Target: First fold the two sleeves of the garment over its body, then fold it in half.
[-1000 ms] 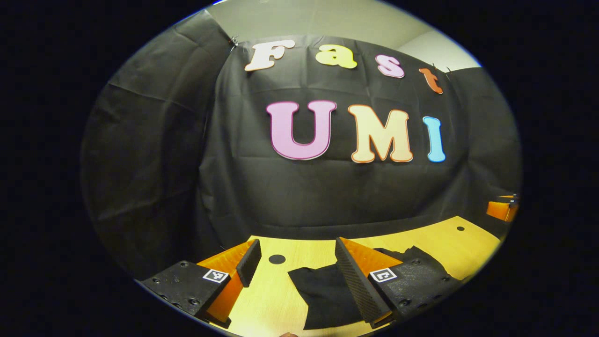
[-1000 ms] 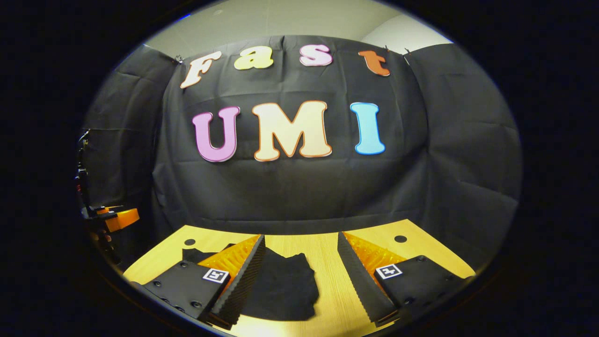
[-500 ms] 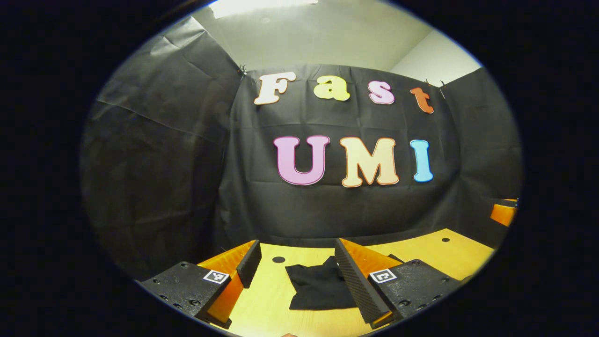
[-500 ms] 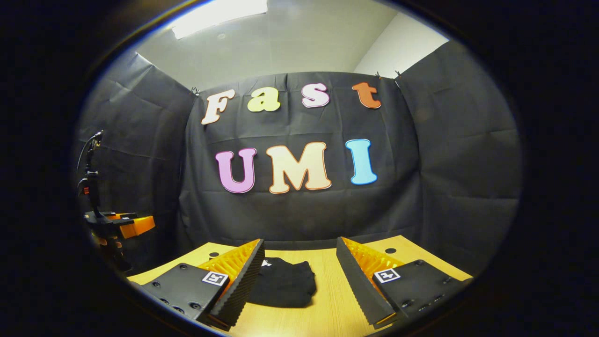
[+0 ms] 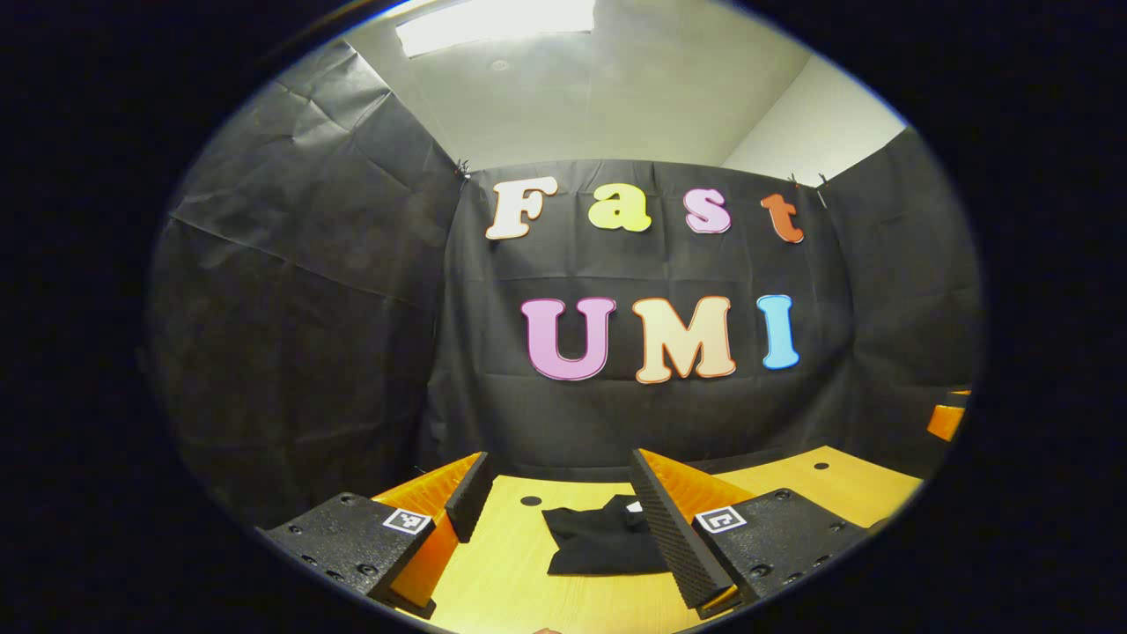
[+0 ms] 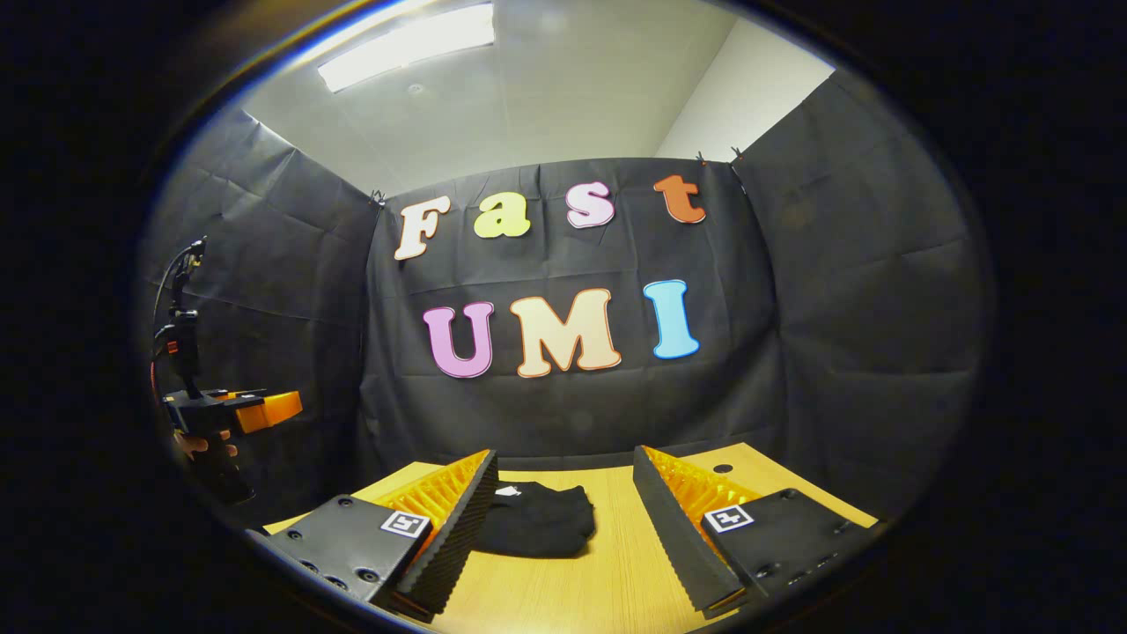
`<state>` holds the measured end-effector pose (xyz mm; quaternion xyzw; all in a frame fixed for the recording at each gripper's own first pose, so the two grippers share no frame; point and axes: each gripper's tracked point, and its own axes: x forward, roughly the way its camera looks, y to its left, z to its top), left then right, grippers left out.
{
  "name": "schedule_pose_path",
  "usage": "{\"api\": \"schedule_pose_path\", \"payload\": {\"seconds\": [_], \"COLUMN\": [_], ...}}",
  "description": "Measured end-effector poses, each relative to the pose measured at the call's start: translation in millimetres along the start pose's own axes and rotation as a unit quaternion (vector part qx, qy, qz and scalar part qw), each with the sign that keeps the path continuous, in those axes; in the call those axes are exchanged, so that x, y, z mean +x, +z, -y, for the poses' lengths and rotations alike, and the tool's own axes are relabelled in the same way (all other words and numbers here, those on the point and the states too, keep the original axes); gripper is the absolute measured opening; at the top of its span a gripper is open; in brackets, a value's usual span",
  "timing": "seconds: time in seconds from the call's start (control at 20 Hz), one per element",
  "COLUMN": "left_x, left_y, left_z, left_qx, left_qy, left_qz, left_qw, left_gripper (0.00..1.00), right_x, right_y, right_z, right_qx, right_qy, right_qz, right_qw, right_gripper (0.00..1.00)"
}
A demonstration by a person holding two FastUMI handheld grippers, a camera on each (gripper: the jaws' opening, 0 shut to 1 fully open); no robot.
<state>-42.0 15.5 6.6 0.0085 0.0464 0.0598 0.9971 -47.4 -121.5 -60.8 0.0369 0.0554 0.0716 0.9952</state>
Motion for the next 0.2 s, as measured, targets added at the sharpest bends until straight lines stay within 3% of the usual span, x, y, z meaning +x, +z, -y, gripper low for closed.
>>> {"api": "schedule_pose_path", "payload": {"seconds": [0.2], "left_x": [-18], "left_y": [10], "left_z": [11], "left_qx": [0.006], "left_qy": [-0.016], "left_qz": [0.015], "left_qw": [1.0], "left_gripper": [0.92], "right_x": [-19], "right_y": [11], "right_z": [-1], "right_qx": [-0.001], "right_qy": [0.003], "right_qz": [0.019], "right_qw": [1.0], "right_gripper": [0.94]}}
